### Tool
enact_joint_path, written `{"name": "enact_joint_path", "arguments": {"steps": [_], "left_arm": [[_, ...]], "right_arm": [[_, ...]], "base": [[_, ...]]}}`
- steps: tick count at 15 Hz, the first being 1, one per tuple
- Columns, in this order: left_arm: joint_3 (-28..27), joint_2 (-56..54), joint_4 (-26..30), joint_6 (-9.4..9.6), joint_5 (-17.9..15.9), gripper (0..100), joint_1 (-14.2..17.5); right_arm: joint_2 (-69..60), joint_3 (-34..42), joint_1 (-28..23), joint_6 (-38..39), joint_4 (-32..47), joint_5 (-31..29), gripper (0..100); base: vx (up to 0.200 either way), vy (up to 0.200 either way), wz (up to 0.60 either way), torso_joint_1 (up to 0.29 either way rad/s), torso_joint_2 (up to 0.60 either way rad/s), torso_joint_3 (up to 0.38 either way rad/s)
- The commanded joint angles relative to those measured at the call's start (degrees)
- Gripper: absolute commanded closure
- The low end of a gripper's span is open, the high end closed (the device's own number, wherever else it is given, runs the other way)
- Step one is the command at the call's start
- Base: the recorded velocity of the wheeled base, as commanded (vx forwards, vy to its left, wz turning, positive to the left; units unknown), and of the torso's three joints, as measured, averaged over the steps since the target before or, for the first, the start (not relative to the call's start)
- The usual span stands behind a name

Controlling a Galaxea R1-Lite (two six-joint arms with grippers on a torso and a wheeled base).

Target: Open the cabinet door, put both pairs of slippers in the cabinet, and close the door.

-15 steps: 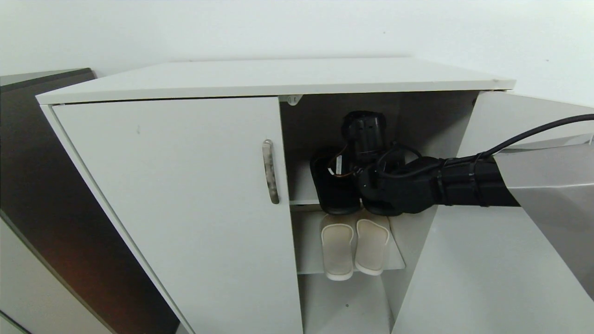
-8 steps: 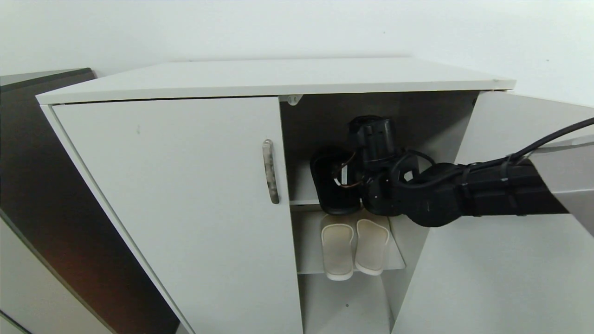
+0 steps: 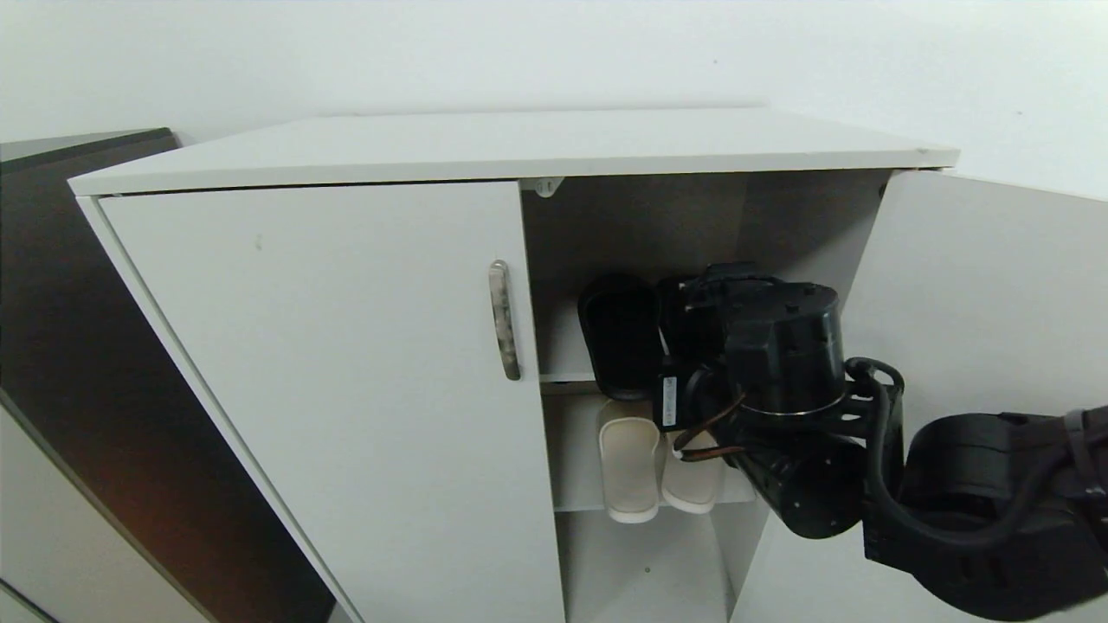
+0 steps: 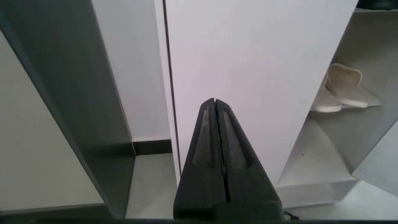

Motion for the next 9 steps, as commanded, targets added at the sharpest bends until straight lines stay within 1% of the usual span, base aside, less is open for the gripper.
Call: {"name": "enact_joint_path", "arguments": {"steps": [1,9], "left_arm": [[0.0,0.1,0.0,-0.01,0.0,100,0.0],[0.0,0.1,0.0,-0.01,0.0,100,0.0]], "right_arm": [[-2.8,1.9,0.9,-0.1,-0.1,0.2,100],[-1.8,1.9,1.4,-0.3,-0.4,0.0,100]], "base": [[0.0,0.0,0.0,0.0,0.0,0.0],[0.0,0.0,0.0,0.0,0.0,0.0]]}}
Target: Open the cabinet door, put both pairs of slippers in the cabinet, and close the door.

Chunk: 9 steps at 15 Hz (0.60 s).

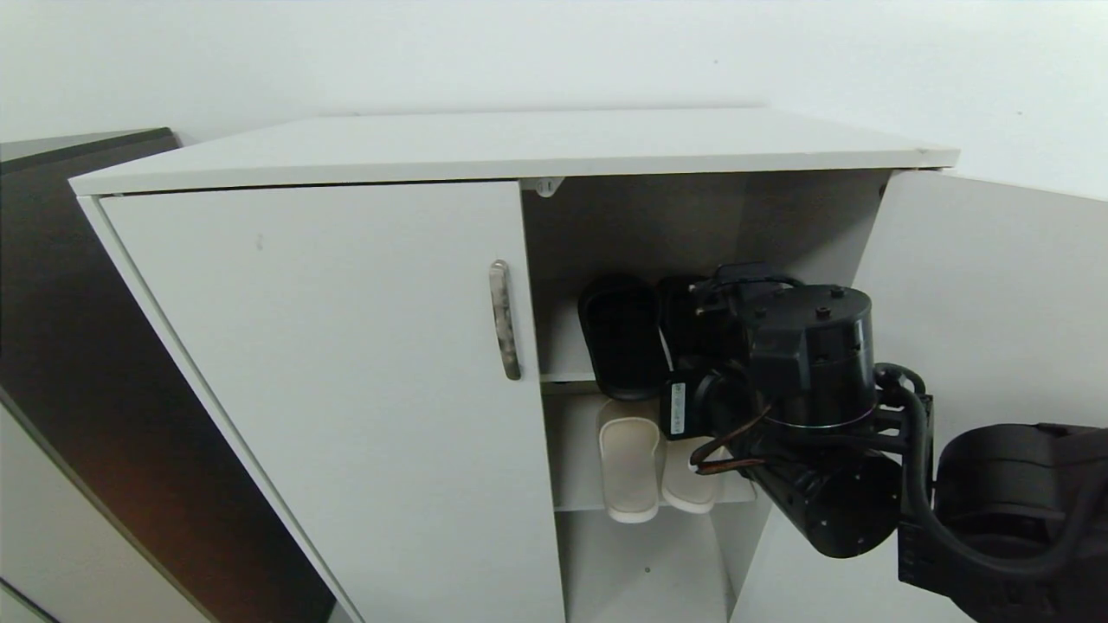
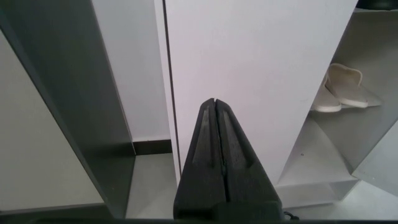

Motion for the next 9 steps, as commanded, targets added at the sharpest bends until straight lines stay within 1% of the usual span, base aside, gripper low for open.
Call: {"name": "enact_joint_path", "arguments": {"steps": [1,9], "left_arm": [[0.0,0.1,0.0,-0.01,0.0,100,0.0],[0.0,0.0,0.0,-0.1,0.0,100,0.0]], "right_arm": [[0.4,0.0,0.1,0.0,-0.2,0.0,100],[0.7,0.2,0.3,-0.1,-0.2,-0.1,100]], "base": [[-0.2,0.0,0.0,0.007,0.0,0.007],[-0.2,0.0,0.0,0.005,0.0,0.002]]}}
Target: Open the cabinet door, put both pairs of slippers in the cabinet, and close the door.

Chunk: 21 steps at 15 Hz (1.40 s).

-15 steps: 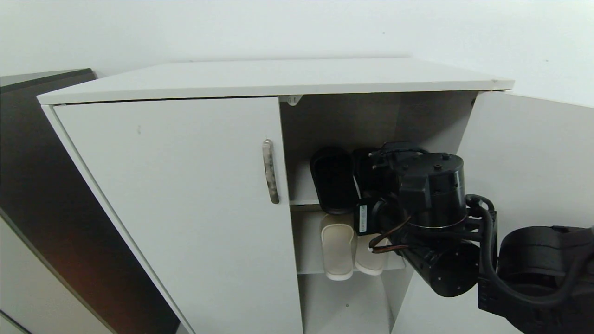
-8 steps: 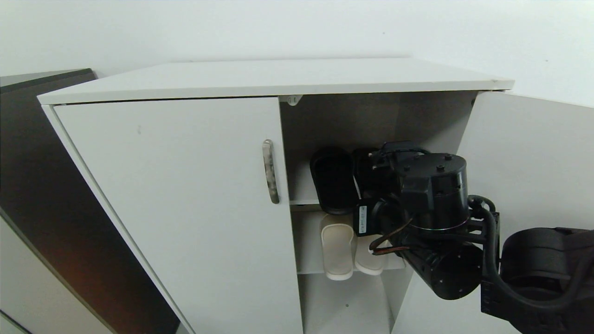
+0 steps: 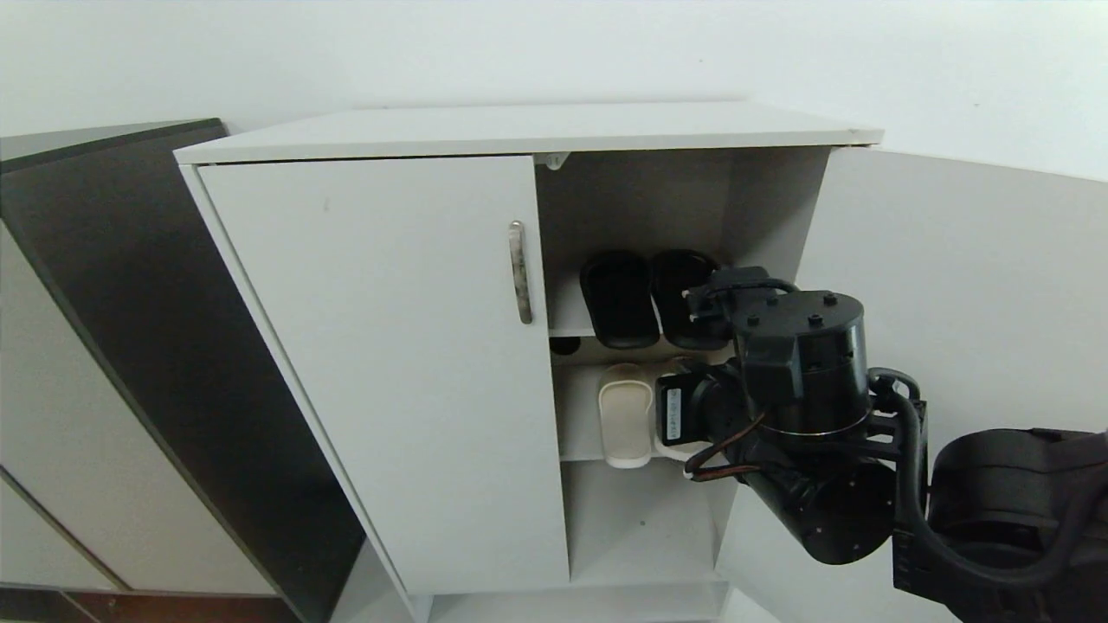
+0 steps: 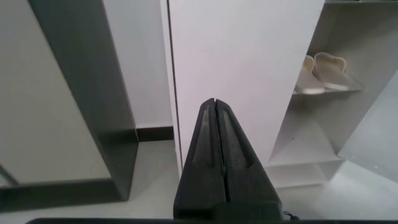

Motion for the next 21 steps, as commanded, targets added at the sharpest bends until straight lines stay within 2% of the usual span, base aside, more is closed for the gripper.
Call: {"name": "enact_joint_path", "arguments": {"steps": [1,9,21], "left_arm": [[0.0,0.1,0.0,-0.04,0.0,100,0.0],[0.0,0.1,0.0,-0.04,0.0,100,0.0],[0.0,0.1,0.0,-0.04,0.0,100,0.0]], "right_arm": [[0.3,0.0,0.0,0.0,0.0,0.0,100],[1.5,0.7,0.0,0.0,0.0,0.0,100],[2.4,1.1,-0.1,-0.4,0.0,0.1,100]], "base": [[-0.2,0.0,0.0,0.007,0.0,-0.002],[-0.2,0.0,0.0,0.002,0.0,0.002],[0.0,0.0,0.0,0.0,0.0,0.0]]}}
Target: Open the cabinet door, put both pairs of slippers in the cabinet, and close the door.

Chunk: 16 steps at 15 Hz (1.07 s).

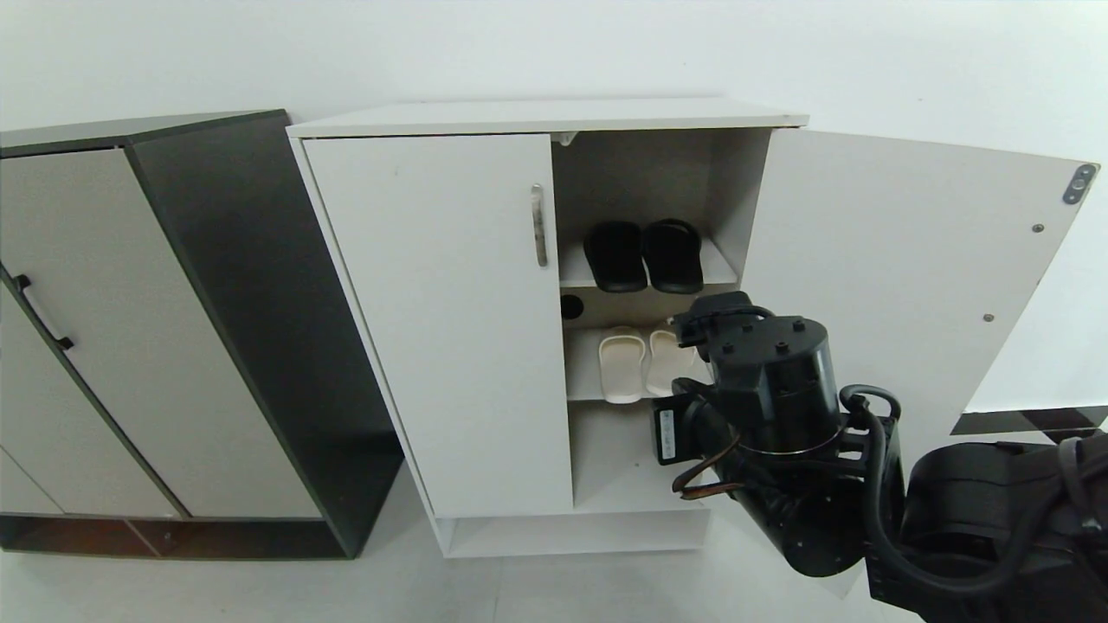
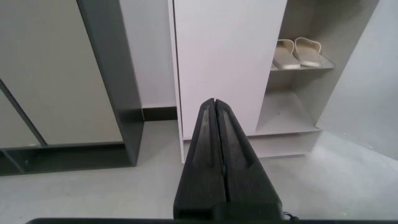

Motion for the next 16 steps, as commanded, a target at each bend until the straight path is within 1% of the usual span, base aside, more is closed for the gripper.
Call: {"name": "enact_joint_path", "arguments": {"steps": [1,6,7,10,13,16], "left_arm": [[0.0,0.1,0.0,-0.02,0.0,100,0.0],[0.0,0.1,0.0,-0.02,0.0,100,0.0],[0.0,0.1,0.0,-0.02,0.0,100,0.0],[0.0,0.1,0.0,-0.02,0.0,100,0.0],[0.0,0.1,0.0,-0.02,0.0,100,0.0],[0.0,0.1,0.0,-0.02,0.0,100,0.0]], "right_arm": [[0.5,0.3,0.0,-0.3,0.0,0.0,100],[0.8,1.1,0.0,-1.1,-1.4,0.0,100],[0.8,1.1,0.0,-1.1,-1.5,0.0,100],[0.8,1.1,0.0,-1.1,-1.4,0.0,100],[0.8,1.1,-0.1,-1.1,-1.4,0.0,100],[0.8,1.1,-0.1,-1.1,-1.4,0.0,100]], "base": [[0.0,0.0,0.0,0.0,0.0,0.0],[0.0,0.0,0.0,0.0,0.0,0.0],[0.0,0.0,0.0,0.002,-0.13,-0.154],[0.0,0.0,0.0,0.02,-0.2,-0.316],[0.0,0.0,0.0,0.041,-0.52,-0.365],[0.0,0.0,0.0,0.11,-0.47,-0.351]]}}
